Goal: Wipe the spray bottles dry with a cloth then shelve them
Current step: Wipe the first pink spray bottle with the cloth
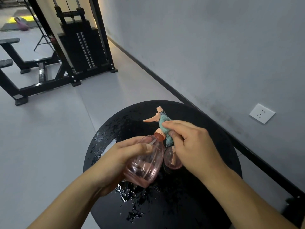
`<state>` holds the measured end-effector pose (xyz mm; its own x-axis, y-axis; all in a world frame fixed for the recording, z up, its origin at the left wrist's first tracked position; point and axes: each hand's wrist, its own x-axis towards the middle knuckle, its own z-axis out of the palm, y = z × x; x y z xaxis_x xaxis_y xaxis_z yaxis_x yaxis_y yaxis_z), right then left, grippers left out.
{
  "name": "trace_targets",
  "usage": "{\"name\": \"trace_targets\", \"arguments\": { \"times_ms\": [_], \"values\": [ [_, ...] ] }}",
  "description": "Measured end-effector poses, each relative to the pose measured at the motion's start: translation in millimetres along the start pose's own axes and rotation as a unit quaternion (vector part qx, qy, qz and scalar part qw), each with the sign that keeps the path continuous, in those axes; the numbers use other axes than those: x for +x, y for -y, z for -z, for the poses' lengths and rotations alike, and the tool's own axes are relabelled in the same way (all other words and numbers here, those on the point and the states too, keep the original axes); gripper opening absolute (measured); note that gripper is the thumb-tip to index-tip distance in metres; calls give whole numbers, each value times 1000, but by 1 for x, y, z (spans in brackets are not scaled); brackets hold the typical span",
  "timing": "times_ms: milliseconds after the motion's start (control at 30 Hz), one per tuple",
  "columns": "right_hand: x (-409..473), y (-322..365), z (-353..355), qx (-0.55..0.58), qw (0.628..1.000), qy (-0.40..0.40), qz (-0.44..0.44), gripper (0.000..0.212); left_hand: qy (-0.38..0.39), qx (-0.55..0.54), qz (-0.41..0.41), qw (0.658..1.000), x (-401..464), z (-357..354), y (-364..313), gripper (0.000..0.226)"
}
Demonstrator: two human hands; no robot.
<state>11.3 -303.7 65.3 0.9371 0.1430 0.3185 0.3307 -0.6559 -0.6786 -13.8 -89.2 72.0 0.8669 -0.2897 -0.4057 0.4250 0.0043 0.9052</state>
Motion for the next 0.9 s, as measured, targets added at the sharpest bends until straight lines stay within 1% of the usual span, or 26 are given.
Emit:
{"name": "trace_targets", "arguments": {
  "times_ms": [100,167,267,400,600,767,833,900],
  "values": [
    [2,0,2,-1,1000,-13,-1,34,0,-7,-3,1000,1,1,0,50],
    [1,2,1,-15,1000,10,-2,36,-1,-4,-4,1000,1,1,2,51],
    [0,2,0,-39,998,47,-8,44,-1,1,-5,1000,2,1,3,50],
    [1,2,2,-57,997,58,-10,52,0,5,-7,1000,3,2,4,50],
    [-1,0,4,-52,999,12,-11,34,-4,12,1,1000,6,-1,11,44],
    [-3,1,6,-66,997,21,-17,30,18,40,38,998,6,-6,19,55],
    [-5,1,7,-71,997,35,-22,30,4,46,50,998,7,-9,24,59],
    [-7,0,9,-66,997,39,-30,29,-34,51,47,997,8,-11,28,58]
  ]
}}
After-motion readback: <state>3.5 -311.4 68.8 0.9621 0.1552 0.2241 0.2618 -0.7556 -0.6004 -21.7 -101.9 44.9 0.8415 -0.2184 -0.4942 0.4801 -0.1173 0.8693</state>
